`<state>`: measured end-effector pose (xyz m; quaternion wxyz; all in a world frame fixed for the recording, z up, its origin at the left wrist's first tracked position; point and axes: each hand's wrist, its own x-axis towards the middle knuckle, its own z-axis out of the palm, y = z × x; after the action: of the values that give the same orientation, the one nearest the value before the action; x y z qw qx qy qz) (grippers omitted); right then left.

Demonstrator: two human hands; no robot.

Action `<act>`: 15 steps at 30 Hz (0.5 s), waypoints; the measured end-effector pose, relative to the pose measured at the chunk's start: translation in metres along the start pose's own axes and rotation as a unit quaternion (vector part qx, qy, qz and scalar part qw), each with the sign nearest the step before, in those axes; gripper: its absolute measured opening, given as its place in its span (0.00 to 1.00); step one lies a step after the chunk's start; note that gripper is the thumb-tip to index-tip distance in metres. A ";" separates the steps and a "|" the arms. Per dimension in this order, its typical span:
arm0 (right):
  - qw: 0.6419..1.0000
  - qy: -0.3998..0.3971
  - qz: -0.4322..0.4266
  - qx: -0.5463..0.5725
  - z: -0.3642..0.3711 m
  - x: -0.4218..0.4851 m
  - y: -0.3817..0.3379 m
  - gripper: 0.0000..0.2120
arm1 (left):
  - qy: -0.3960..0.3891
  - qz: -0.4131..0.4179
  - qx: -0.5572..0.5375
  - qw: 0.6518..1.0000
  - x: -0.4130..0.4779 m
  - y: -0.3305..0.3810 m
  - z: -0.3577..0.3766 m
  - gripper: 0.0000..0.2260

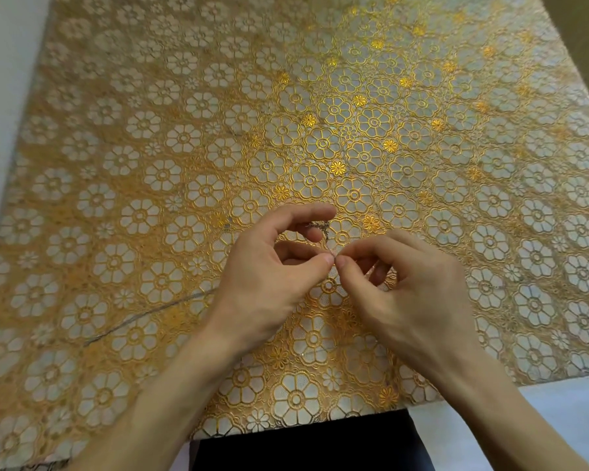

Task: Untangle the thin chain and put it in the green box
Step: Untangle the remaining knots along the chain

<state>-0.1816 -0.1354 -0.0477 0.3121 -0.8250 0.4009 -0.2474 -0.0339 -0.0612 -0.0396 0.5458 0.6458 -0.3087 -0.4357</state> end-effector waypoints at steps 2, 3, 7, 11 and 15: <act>0.999 -0.003 -0.030 -0.043 0.000 0.001 0.001 0.05 | -0.003 -0.004 0.006 1.000 0.000 0.000 0.000 0.21; 0.997 -0.008 -0.041 -0.060 0.000 0.001 0.001 0.06 | -0.004 -0.004 0.010 1.000 0.001 0.001 -0.001 0.21; 0.995 -0.036 -0.059 -0.070 0.002 0.002 0.004 0.06 | -0.002 -0.004 0.024 1.000 0.002 0.003 -0.002 0.23; 0.998 -0.046 -0.035 -0.018 0.004 0.004 0.007 0.06 | 0.001 -0.011 0.034 0.999 0.003 0.003 -0.003 0.22; 0.999 -0.048 -0.011 0.010 0.006 0.005 0.007 0.06 | 0.006 -0.014 0.048 0.999 0.005 0.002 -0.004 0.21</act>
<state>-0.1789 -0.1412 -0.0560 0.3367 -0.8370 0.3742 -0.2145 -0.0280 -0.0641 -0.0382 0.5096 0.6781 -0.3173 -0.4241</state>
